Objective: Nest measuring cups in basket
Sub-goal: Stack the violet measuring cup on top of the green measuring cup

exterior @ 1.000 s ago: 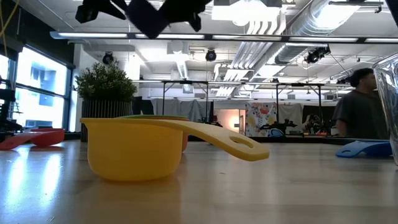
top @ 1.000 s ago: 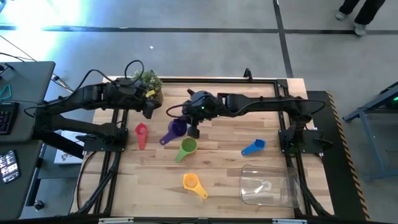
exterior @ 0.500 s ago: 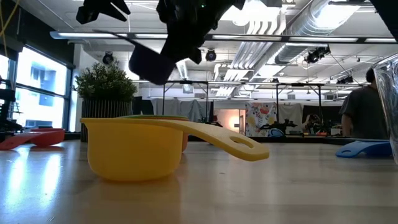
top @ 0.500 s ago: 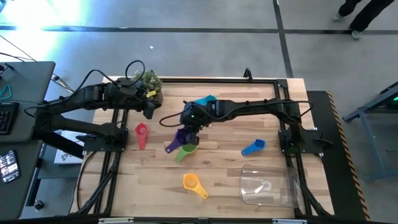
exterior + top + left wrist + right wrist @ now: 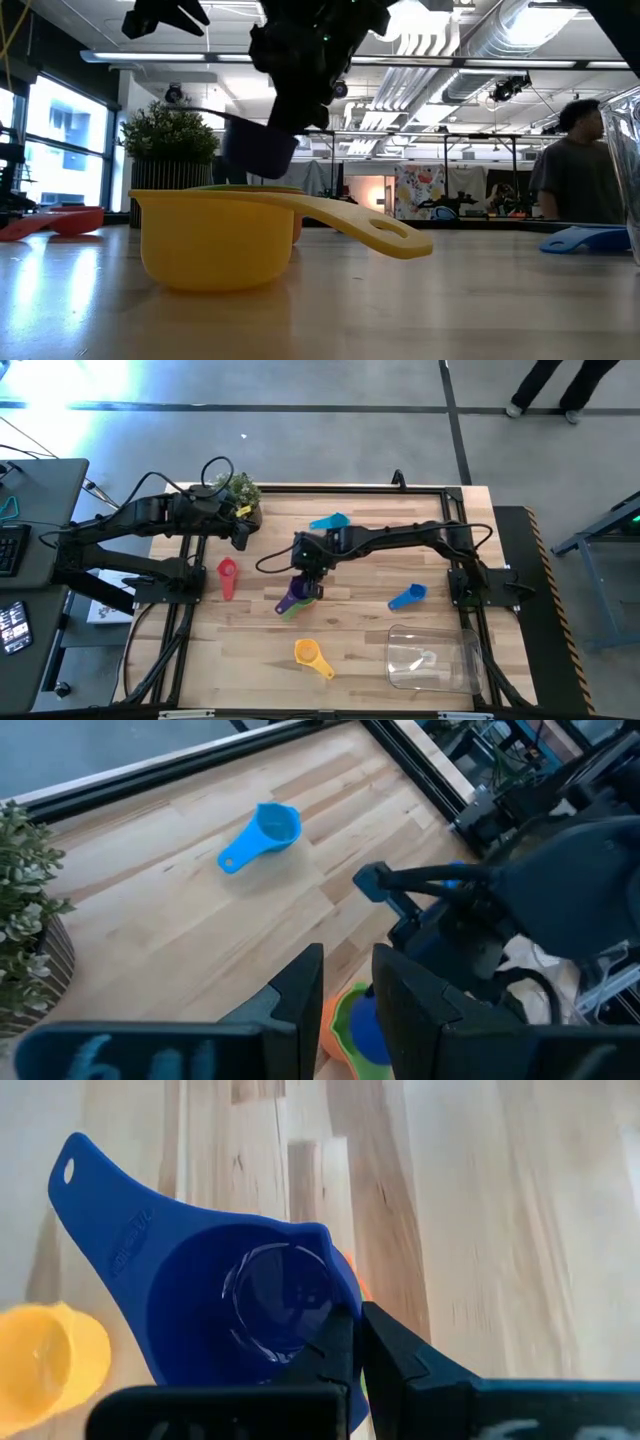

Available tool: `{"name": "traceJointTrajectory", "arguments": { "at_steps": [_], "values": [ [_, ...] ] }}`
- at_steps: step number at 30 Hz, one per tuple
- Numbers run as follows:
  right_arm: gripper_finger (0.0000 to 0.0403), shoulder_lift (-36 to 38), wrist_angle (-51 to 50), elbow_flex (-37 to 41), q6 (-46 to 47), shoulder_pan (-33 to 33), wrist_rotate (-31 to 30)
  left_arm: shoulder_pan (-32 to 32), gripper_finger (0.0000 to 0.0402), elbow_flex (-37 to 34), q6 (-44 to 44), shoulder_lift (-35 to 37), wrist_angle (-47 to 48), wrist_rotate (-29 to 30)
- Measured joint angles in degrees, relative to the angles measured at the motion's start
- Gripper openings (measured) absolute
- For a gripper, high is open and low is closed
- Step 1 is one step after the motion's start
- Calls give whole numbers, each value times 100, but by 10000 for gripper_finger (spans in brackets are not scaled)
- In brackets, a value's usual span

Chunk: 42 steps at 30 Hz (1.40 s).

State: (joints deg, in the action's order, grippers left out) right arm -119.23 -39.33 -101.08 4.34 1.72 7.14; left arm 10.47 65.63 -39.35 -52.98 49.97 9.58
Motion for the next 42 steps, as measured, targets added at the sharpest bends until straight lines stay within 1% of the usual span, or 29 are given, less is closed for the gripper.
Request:
{"name": "traceJointTrajectory", "arguments": {
  "at_steps": [10, 15, 18, 26, 30, 36, 42],
  "values": [
    [0, -62, -124, 0, -219, 0, 52, -1, 78, 0, -53, -15, -3, 3],
    [0, -94, -160, 0, -247, 0, 68, -1, 78, 0, -96, -16, -3, 4],
    [0, -175, -121, -4, -240, 2, 193, -1, 79, 0, -106, -16, -5, 3],
    [4, -189, -193, -1, -284, 2, 200, -1, 78, 0, -109, -16, -3, 4],
    [21, -189, -223, -1, -372, 2, 200, -1, 78, 0, -109, -16, -3, 4],
    [60, -187, -215, -2, -461, 2, 203, -1, 78, 0, -111, -16, -3, 4],
    [93, -187, -263, -30, -461, 2, 37, -1, 78, 0, -201, -16, -3, 4]
  ]
}}
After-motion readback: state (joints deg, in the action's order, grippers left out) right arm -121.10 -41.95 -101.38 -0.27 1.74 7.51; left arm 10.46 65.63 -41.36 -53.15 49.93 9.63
